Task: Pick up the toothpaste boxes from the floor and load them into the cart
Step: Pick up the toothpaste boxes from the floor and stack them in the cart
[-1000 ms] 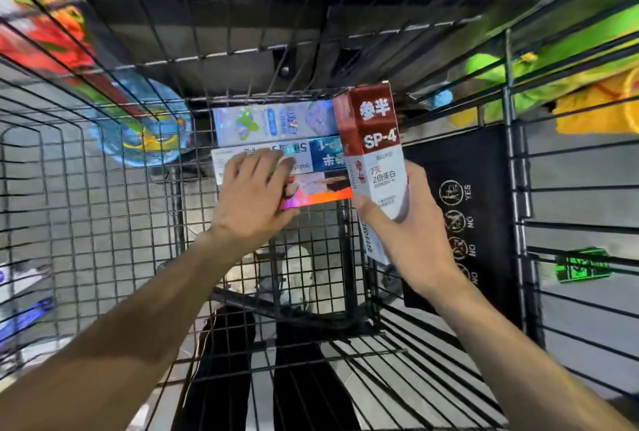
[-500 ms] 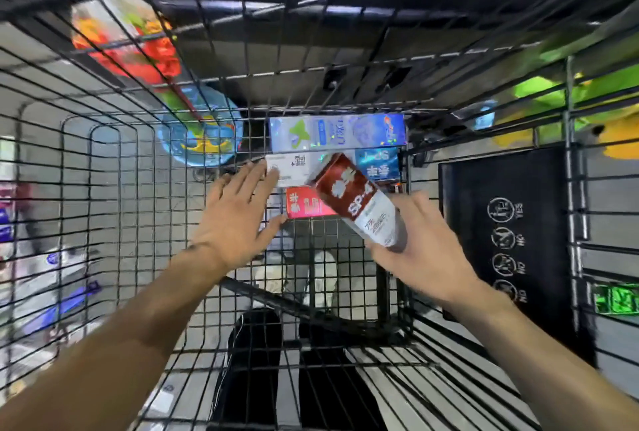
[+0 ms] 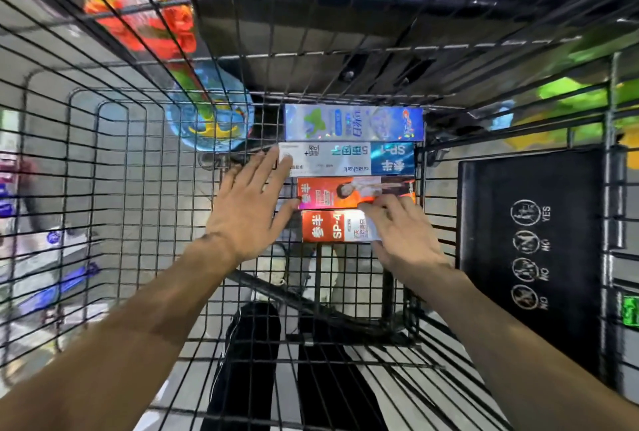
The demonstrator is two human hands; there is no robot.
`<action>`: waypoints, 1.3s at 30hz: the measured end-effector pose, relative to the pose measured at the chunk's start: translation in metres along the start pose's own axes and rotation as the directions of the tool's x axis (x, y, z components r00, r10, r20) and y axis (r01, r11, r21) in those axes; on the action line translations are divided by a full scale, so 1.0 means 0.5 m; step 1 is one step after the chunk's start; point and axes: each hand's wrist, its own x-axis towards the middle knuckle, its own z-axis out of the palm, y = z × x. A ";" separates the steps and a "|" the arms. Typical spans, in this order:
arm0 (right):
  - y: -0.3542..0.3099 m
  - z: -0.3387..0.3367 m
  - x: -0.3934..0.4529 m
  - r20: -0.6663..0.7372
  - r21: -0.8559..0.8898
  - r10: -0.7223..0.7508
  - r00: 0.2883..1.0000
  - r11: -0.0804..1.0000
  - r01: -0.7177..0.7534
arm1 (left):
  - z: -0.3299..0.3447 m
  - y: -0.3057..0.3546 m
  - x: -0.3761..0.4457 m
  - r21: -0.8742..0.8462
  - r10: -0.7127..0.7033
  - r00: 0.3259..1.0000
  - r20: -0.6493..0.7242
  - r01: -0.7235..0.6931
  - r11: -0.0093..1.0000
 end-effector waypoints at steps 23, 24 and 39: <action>-0.148 -0.270 -0.021 -0.301 0.077 -0.164 0.939 0.978 0.196 | -0.278 -0.063 -0.212 0.061 -0.153 0.951 -0.270 0.176 0.983; -0.184 -0.299 -0.013 -0.335 0.076 -0.201 0.921 0.968 0.239 | -0.302 -0.088 -0.250 0.025 -0.189 0.928 -0.321 0.208 0.978; -1.069 -0.372 -0.148 -0.237 -0.176 -0.845 0.479 0.522 0.834 | -0.171 -0.331 -1.120 -0.580 -0.868 0.189 -0.459 0.676 0.454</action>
